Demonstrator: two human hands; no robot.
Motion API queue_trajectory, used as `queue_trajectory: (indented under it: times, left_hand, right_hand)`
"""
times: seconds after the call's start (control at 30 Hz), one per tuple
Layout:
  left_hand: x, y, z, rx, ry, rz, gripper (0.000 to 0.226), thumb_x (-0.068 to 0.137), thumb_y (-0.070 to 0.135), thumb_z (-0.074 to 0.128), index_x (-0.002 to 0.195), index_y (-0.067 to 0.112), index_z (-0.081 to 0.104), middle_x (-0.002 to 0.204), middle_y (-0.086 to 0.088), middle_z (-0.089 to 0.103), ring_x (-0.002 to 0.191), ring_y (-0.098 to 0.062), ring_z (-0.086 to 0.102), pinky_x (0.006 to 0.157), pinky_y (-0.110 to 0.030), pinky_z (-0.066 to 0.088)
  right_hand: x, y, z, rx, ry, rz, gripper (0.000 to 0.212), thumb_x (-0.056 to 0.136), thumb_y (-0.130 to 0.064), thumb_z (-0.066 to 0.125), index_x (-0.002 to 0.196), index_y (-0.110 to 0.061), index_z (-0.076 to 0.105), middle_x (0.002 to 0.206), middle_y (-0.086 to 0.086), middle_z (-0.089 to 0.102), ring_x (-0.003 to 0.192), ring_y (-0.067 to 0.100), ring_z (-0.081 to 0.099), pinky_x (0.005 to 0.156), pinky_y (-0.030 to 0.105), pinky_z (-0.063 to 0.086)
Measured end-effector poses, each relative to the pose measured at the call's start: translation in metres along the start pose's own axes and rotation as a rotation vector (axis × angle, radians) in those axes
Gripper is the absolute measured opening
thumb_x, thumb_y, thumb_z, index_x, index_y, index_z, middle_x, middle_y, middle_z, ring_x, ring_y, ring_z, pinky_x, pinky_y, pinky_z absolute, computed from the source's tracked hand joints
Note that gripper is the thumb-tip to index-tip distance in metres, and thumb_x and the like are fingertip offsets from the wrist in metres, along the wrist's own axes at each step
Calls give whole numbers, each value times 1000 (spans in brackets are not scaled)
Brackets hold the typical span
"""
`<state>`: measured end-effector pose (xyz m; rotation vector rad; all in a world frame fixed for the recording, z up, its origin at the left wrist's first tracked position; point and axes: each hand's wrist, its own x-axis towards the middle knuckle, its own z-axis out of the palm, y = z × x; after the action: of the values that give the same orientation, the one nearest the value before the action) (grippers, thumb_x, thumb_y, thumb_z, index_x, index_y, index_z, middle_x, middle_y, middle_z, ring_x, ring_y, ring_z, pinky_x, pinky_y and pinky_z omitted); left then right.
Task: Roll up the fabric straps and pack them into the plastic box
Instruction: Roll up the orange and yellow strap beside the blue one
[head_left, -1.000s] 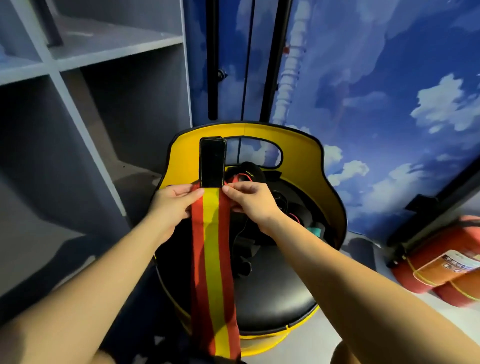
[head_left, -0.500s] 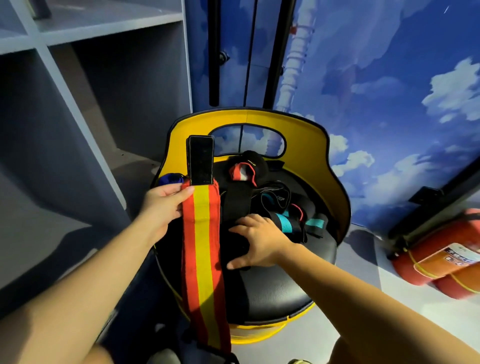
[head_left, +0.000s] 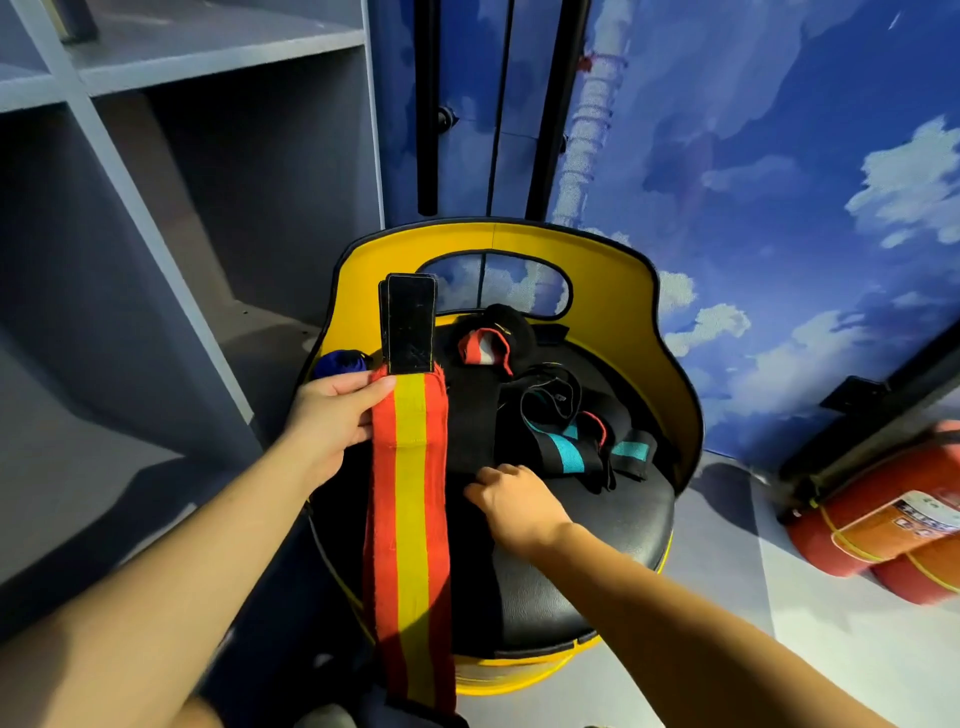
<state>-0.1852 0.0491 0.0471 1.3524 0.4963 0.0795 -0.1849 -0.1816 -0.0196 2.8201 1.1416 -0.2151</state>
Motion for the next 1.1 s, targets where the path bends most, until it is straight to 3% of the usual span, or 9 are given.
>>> queue_trajectory:
  times: [0.1, 0.27, 0.4, 0.47, 0.53, 0.73, 0.87, 0.97, 1.1]
  left_hand:
    - [1, 1, -1, -1, 3, 5, 29, 87, 10, 75, 116, 7, 72, 99, -12, 77, 95, -27, 74, 79, -40, 59]
    - [6, -1, 3, -16, 0, 2, 26, 88, 9, 74, 114, 8, 72, 99, -12, 78, 94, -26, 74, 77, -38, 59]
    - [15, -5, 15, -53, 10, -2, 22, 88, 9, 73, 110, 10, 72, 100, -13, 77, 93, -26, 74, 78, -38, 59]
    - [18, -6, 23, -59, -3, -2, 27, 89, 9, 73, 116, 7, 72, 101, -13, 77, 94, -26, 74, 76, -37, 59]
    - [21, -4, 30, -58, -17, 7, 30, 88, 10, 73, 118, 5, 71, 101, -13, 77, 94, -26, 74, 75, -36, 58]
    - [23, 6, 43, -67, -48, 19, 32, 88, 11, 73, 119, 5, 70, 103, -12, 77, 97, -26, 74, 78, -38, 59]
    - [16, 9, 43, -70, -48, 21, 30, 89, 11, 73, 119, 6, 71, 102, -11, 77, 98, -27, 74, 83, -42, 59]
    - [9, 10, 44, -83, -51, 17, 32, 89, 11, 72, 120, 6, 70, 104, -12, 77, 99, -27, 74, 80, -39, 59]
    - [-4, 17, 46, -95, -74, 24, 31, 89, 11, 72, 120, 5, 70, 103, -12, 77, 97, -26, 74, 78, -37, 59]
  right_hand:
    - [2, 10, 2, -64, 34, 0, 11, 72, -4, 69, 82, -8, 71, 82, 13, 65, 76, 35, 64, 65, 38, 51]
    - [2, 61, 6, -155, 81, 140, 32, 31, -14, 91, 49, -16, 64, 54, 3, 53, 47, 24, 55, 39, 24, 38]
    - [0, 98, 1, -146, 92, 250, 28, 40, -6, 90, 54, -12, 66, 59, 10, 56, 52, 31, 57, 43, 29, 44]
    - [-2, 112, -4, -115, 34, 312, 8, 75, -3, 72, 83, -4, 72, 86, 18, 64, 83, 36, 63, 66, 37, 51]
    - [-2, 128, -4, -94, 0, 420, 23, 93, -3, 49, 106, -4, 68, 109, 17, 61, 107, 36, 57, 83, 40, 47]
    - [5, 137, 3, -54, -85, 439, 27, 97, -6, 45, 121, -7, 58, 123, 15, 55, 117, 34, 50, 99, 39, 44]
    - [-6, 136, 1, -76, -123, 410, 51, 89, -30, 55, 137, -15, 48, 133, 8, 52, 126, 31, 47, 106, 40, 39]
    - [-19, 128, -10, -106, 0, 413, 47, 80, -41, 50, 121, -18, 60, 120, 6, 60, 118, 31, 53, 100, 41, 41]
    - [-23, 108, -38, 93, 410, 407, 33, 78, -31, 47, 88, -16, 74, 86, 7, 69, 85, 34, 62, 72, 39, 50]
